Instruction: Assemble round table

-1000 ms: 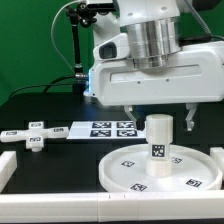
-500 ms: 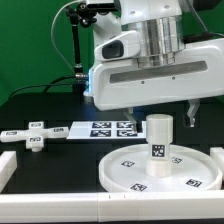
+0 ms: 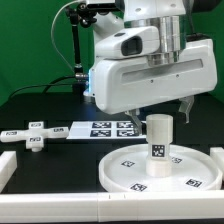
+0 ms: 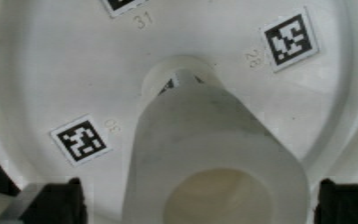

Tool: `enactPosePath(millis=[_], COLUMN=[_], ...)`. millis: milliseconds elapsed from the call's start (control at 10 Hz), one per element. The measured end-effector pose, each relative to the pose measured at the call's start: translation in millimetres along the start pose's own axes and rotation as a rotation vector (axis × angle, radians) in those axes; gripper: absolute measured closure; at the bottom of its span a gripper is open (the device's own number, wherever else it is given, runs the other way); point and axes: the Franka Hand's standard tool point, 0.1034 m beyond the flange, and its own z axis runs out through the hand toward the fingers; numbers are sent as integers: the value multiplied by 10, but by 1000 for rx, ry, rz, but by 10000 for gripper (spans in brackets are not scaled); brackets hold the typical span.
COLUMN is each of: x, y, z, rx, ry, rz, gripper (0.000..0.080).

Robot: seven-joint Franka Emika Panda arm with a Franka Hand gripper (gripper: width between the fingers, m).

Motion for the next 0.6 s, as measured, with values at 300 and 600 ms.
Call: enactPosePath(millis=[300, 600], x=[-22, -16], y=[25, 22], z=[8, 20], rx=[-13, -36], ry=[8, -2], rz=[-175, -384], gripper=[150, 150])
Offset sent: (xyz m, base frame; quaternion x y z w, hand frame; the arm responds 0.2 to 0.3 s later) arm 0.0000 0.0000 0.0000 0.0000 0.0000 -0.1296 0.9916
